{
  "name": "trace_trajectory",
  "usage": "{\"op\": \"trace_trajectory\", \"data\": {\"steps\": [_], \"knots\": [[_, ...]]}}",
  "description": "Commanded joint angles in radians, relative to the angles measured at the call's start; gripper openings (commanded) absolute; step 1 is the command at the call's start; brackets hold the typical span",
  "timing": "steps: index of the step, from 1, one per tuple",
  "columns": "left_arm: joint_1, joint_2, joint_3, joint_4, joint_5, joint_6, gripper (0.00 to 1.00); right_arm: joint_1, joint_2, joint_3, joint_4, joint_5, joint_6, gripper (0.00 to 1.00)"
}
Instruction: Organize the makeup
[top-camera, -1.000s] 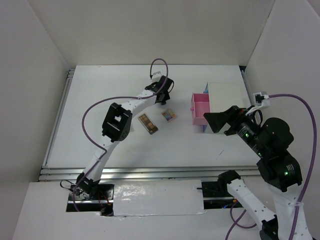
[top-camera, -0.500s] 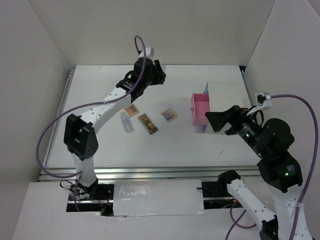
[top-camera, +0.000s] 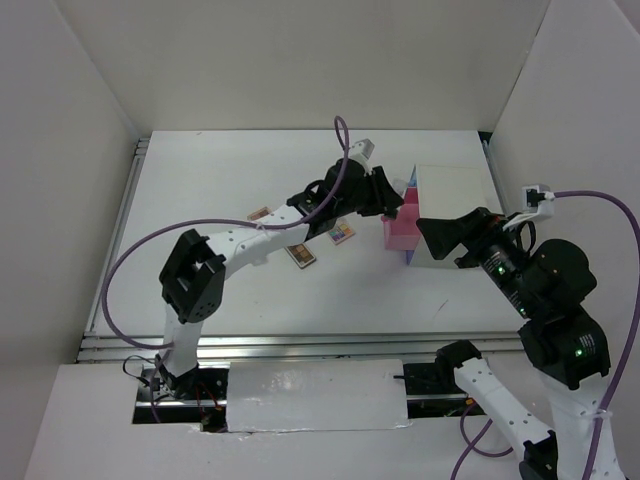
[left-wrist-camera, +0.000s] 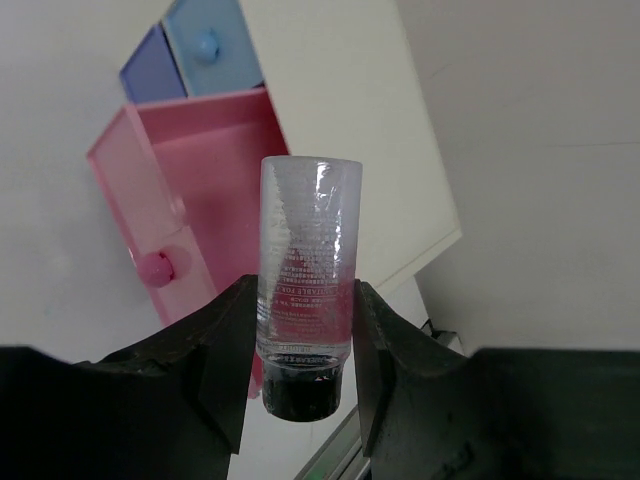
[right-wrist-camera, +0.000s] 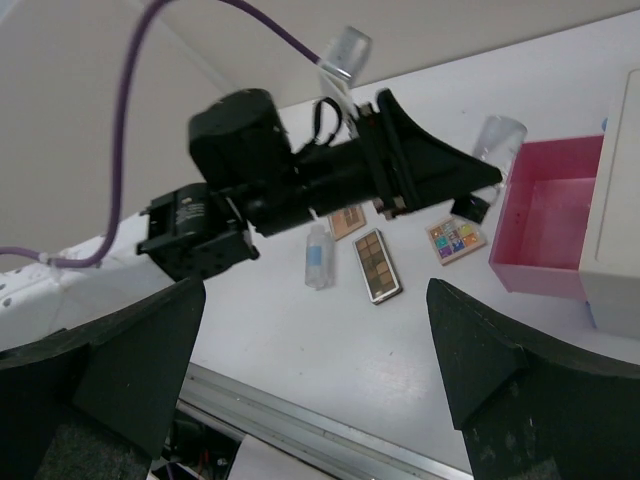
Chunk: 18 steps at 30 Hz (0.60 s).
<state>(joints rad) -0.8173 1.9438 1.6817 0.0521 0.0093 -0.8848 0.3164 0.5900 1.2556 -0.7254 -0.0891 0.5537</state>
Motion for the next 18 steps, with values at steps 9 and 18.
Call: {"op": "trace_trajectory", "data": {"steps": [9, 18], "knots": [[-0.026, 0.118, 0.161, -0.014, -0.034, -0.075, 0.38, 0.007, -0.010, 0.068, -0.006, 0.029, -0.029, 1.00], [-0.029, 0.123, 0.204, -0.047, -0.046, -0.063, 0.90, 0.004, -0.002, 0.062, -0.002, 0.023, -0.035, 1.00]]}}
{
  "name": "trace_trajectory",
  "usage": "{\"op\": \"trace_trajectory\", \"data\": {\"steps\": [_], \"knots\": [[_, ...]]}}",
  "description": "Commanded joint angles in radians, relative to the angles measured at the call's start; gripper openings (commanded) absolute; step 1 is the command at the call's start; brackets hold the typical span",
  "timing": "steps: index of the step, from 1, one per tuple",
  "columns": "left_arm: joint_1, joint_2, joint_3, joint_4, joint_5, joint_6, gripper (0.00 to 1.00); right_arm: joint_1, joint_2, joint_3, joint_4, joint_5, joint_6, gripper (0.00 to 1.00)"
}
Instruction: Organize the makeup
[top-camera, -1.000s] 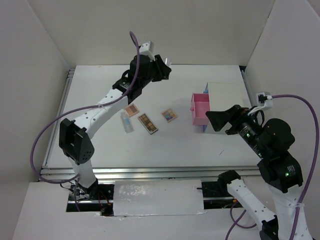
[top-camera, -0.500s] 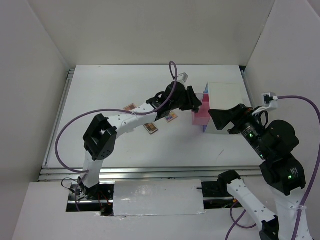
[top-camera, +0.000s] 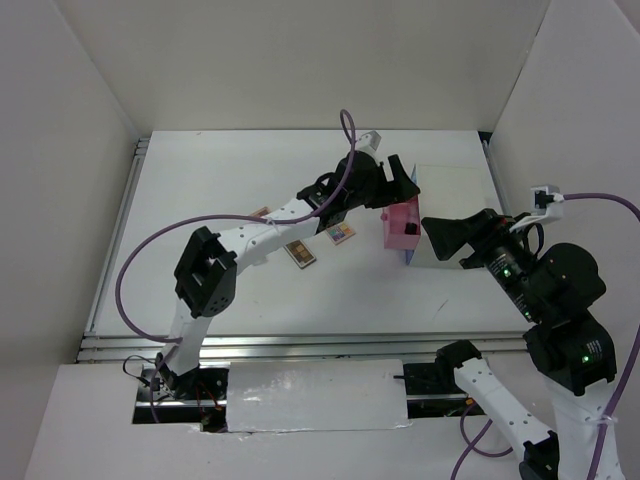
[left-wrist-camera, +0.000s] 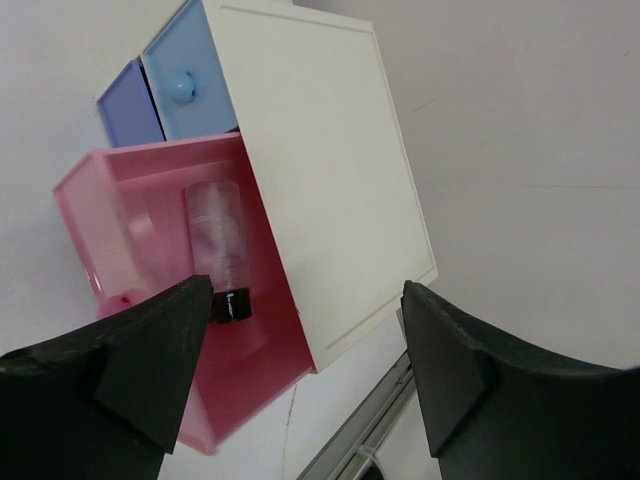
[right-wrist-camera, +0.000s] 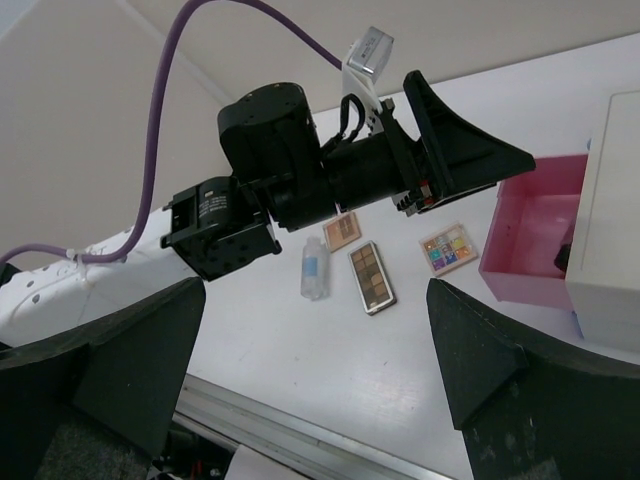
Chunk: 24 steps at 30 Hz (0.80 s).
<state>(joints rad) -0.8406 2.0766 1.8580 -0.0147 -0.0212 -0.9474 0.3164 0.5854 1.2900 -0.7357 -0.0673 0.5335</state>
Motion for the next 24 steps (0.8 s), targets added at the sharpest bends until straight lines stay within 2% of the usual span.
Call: {"op": "trace_trajectory", "data": {"steps": [1, 4, 5, 8, 11, 12, 14, 16, 17, 20, 24], "knots": [[-0.008, -0.015, 0.021, 0.018, -0.023, -0.002, 0.91, 0.006, 0.001, 0.028, 0.009, 0.003, -0.015, 1.00], [-0.009, -0.050, -0.014, 0.019, -0.039, 0.024, 0.92, 0.004, 0.001, 0.029, 0.009, 0.003, -0.015, 1.00], [-0.012, -0.088, -0.023, 0.018, -0.087, 0.042, 0.95, 0.007, 0.001, 0.029, 0.007, 0.003, -0.017, 1.00], [-0.025, -0.191, -0.049, -0.102, -0.219, 0.111, 1.00, 0.006, 0.004, 0.025, 0.010, 0.001, -0.020, 1.00], [-0.017, -0.286, -0.065, -0.278, -0.420, 0.174, 0.99, 0.006, 0.008, 0.012, 0.019, -0.014, -0.020, 1.00], [-0.011, -0.309, -0.083, -0.380, -0.544, 0.183, 0.99, 0.006, 0.010, 0.005, 0.021, -0.020, -0.021, 1.00], [0.044, -0.375, -0.168, -0.467, -0.623, 0.174, 0.99, 0.003, 0.007, -0.007, 0.042, -0.044, -0.020, 1.00], [0.112, -0.461, -0.270, -0.508, -0.626, 0.154, 0.99, 0.006, 0.004, -0.034, 0.071, -0.058, -0.012, 1.00], [0.188, -0.489, -0.392, -0.498, -0.606, 0.157, 0.99, 0.006, 0.002, -0.047, 0.079, -0.077, -0.006, 1.00], [0.331, -0.562, -0.582, -0.467, -0.556, 0.153, 0.99, 0.006, 0.011, -0.066, 0.099, -0.083, 0.011, 1.00], [0.402, -0.550, -0.690, -0.432, -0.523, 0.185, 1.00, 0.006, 0.014, -0.095, 0.137, -0.091, 0.025, 1.00]]}}
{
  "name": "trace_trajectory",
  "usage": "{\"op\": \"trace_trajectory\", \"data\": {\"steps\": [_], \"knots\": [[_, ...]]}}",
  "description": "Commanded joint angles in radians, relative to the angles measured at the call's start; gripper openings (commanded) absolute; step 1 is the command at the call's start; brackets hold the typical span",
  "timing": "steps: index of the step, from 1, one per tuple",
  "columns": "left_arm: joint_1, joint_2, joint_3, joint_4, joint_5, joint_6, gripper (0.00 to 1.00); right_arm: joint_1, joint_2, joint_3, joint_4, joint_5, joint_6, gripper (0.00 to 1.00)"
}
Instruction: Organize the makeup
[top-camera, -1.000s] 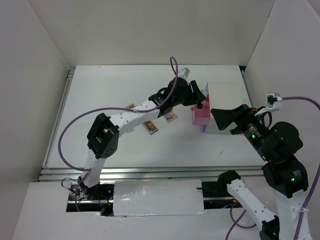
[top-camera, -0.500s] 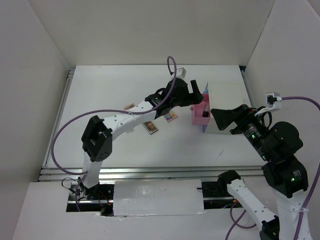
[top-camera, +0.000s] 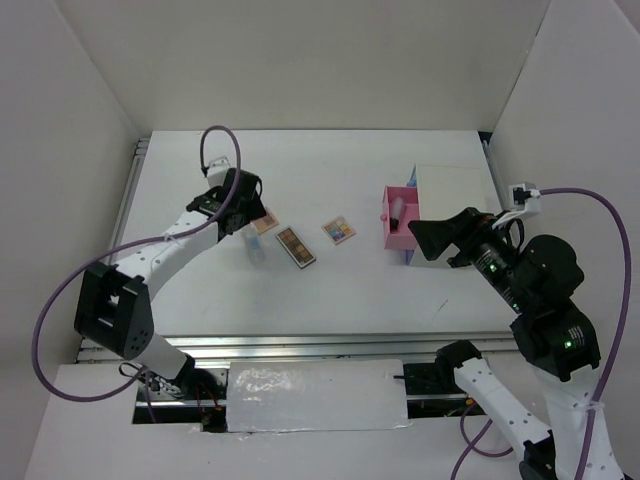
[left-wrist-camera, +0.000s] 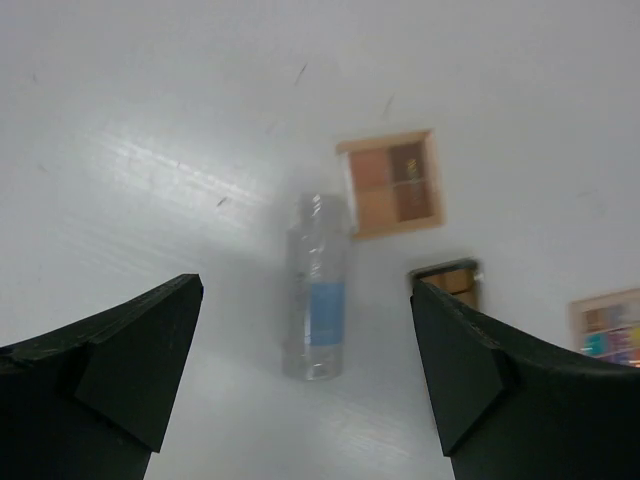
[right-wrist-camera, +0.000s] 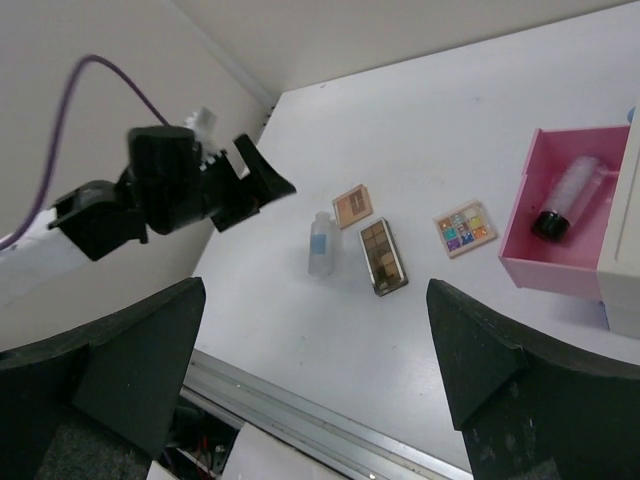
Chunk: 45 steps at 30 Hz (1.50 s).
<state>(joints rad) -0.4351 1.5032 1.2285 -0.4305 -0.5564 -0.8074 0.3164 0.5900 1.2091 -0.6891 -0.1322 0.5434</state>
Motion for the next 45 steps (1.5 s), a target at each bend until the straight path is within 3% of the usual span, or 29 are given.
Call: {"op": "trace_trajectory", "data": {"steps": [1, 7, 12, 17, 21, 24, 27, 30, 32, 34, 36, 37, 39, 41, 45], "knots": [[-0.001, 0.041, -0.072, 0.007, 0.024, 0.048, 0.99, 0.004, 0.013, -0.016, 0.100, -0.032, 0.015, 1.00], [0.019, 0.097, -0.135, 0.101, 0.102, 0.050, 0.99, 0.004, 0.048, -0.020, 0.105, -0.099, 0.003, 1.00], [0.021, 0.158, -0.142, 0.096, 0.089, 0.007, 0.99, 0.004, 0.034, -0.026, 0.102, -0.080, -0.003, 1.00], [0.033, 0.199, -0.175, 0.130, 0.098, -0.003, 0.94, 0.004, 0.036, -0.031, 0.099, -0.078, -0.011, 1.00], [0.035, 0.238, -0.184, 0.145, 0.121, -0.003, 0.76, 0.004, 0.039, -0.036, 0.102, -0.078, -0.011, 1.00], [0.038, 0.249, -0.196, 0.151, 0.116, -0.004, 0.69, 0.006, 0.036, -0.037, 0.105, -0.075, -0.010, 1.00], [0.042, 0.211, -0.222, 0.145, 0.102, -0.009, 0.40, 0.006, 0.034, -0.034, 0.103, -0.069, -0.010, 1.00], [0.052, 0.116, -0.264, 0.124, 0.078, -0.025, 0.16, 0.006, 0.033, -0.031, 0.100, -0.060, -0.010, 1.00], [0.050, 0.004, -0.282, 0.111, 0.041, -0.033, 0.04, 0.004, 0.039, -0.026, 0.099, -0.063, -0.013, 1.00], [0.050, -0.078, -0.299, 0.111, 0.038, -0.027, 0.00, 0.006, 0.044, -0.020, 0.092, -0.060, -0.014, 1.00], [0.049, -0.207, -0.337, 0.227, 0.117, 0.020, 0.00, 0.006, 0.042, -0.014, 0.092, -0.052, -0.017, 1.00], [0.047, -0.242, -0.346, 0.286, 0.247, 0.078, 0.00, 0.006, 0.042, -0.011, 0.089, -0.038, -0.017, 1.00], [0.032, -0.290, -0.333, 0.421, 0.373, 0.103, 0.00, 0.003, 0.042, 0.004, 0.083, -0.015, -0.020, 1.00], [0.016, -0.259, -0.290, 0.499, 0.545, 0.109, 0.00, 0.003, 0.045, 0.015, 0.082, 0.005, -0.019, 1.00], [-0.085, -0.135, -0.094, 0.627, 0.682, 0.051, 0.00, 0.003, 0.057, 0.072, 0.062, 0.020, -0.002, 1.00]]}}
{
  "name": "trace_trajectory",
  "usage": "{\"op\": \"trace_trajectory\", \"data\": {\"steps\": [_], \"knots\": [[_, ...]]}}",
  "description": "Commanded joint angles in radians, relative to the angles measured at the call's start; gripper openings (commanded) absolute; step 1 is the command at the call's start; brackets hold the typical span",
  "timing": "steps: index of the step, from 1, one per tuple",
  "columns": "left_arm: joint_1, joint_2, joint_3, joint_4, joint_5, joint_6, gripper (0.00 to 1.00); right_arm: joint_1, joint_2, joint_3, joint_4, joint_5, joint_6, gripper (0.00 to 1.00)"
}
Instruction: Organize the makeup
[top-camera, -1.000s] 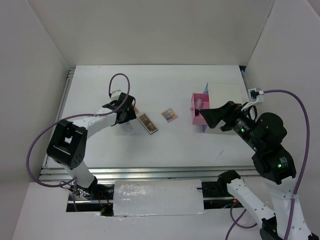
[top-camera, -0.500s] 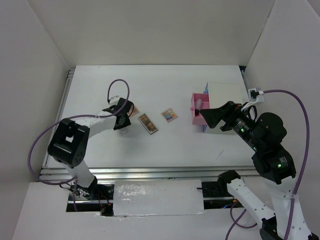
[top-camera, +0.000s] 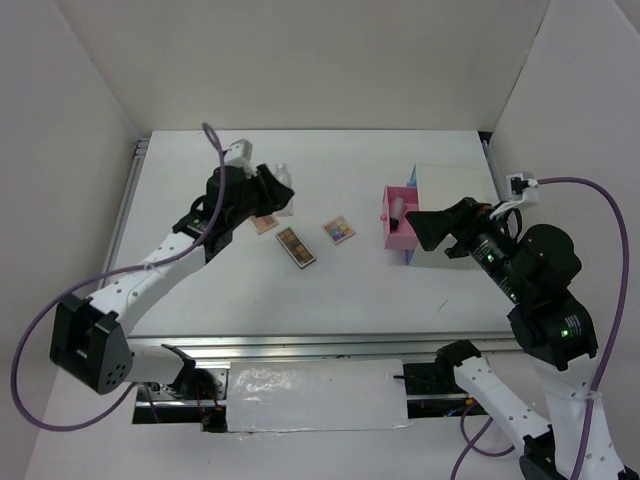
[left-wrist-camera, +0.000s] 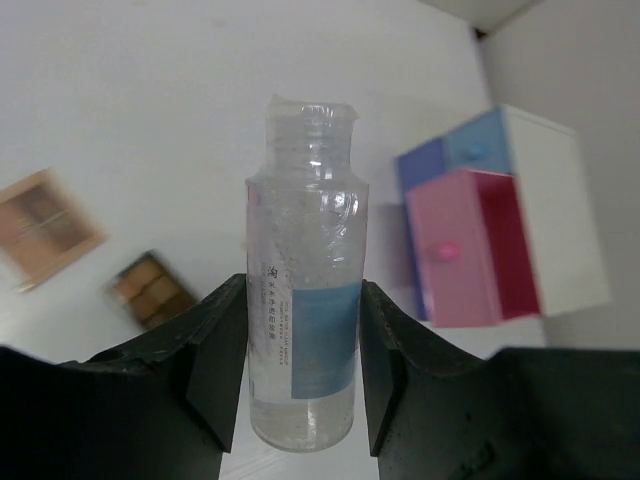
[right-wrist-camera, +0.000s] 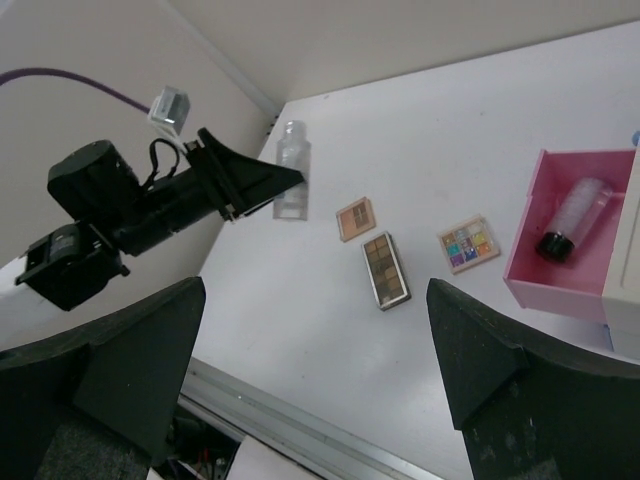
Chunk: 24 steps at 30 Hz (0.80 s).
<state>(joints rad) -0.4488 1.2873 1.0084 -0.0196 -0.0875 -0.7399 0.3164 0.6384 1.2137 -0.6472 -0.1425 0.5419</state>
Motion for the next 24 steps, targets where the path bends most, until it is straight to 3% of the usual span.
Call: {"op": "trace_trajectory", "data": {"steps": [1, 5, 7, 14, 20, 24], "knots": [[-0.094, 0.113, 0.166, 0.231, 0.224, -0.057, 0.00, 0.003, 0.004, 0.073, 0.017, 0.037, 0.003, 1.00], [-0.201, 0.328, 0.375, 0.215, 0.210, -0.156, 0.00, 0.003, -0.025, 0.083, 0.000, 0.121, 0.026, 1.00], [-0.275, 0.432, 0.568, 0.115, 0.122, -0.176, 0.00, 0.003, -0.032, 0.095, -0.046, 0.207, 0.029, 1.00], [-0.318, 0.731, 0.878, -0.008, 0.147, -0.236, 0.00, 0.001, -0.049, 0.115, -0.095, 0.236, 0.003, 1.00], [-0.369, 0.840, 0.984, -0.069, 0.124, -0.230, 0.07, 0.003, -0.060, 0.104, -0.101, 0.261, -0.011, 1.00], [-0.372, 0.856, 0.992, -0.083, 0.115, -0.228, 0.25, 0.003, -0.068, 0.096, -0.101, 0.251, -0.023, 1.00]]}}
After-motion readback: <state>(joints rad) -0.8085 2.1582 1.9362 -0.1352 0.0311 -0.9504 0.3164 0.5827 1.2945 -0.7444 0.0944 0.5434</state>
